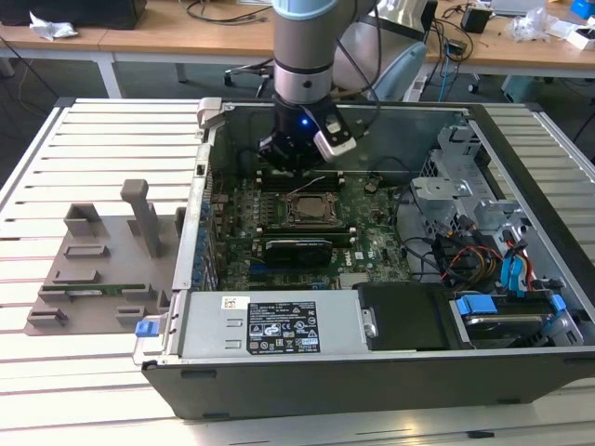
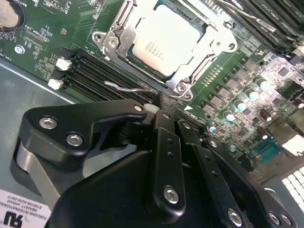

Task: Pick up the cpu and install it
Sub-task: 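Install the first cpu locking lever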

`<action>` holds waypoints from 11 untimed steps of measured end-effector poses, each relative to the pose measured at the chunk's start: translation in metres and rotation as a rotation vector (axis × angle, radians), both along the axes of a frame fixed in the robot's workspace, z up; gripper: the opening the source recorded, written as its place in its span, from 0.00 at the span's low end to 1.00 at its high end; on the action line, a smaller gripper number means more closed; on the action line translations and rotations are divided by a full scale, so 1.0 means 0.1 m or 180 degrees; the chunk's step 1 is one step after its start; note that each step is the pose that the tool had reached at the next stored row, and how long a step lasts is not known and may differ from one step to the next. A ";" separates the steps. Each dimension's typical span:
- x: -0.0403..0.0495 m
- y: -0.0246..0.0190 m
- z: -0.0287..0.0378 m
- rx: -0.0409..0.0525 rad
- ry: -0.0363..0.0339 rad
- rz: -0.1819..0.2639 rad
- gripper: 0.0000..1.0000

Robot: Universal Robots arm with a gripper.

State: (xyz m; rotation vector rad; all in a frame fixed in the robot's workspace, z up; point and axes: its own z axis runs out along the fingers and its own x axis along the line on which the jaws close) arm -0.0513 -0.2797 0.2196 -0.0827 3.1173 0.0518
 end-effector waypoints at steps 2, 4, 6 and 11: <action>0.014 0.004 -0.014 0.0000 0.0000 0.0008 0.11; 0.032 0.008 -0.033 0.0000 0.0000 0.0019 0.11; 0.047 0.008 -0.049 0.0000 0.0001 0.0027 0.11; 0.111 0.008 -0.098 0.0000 0.0003 0.0043 0.11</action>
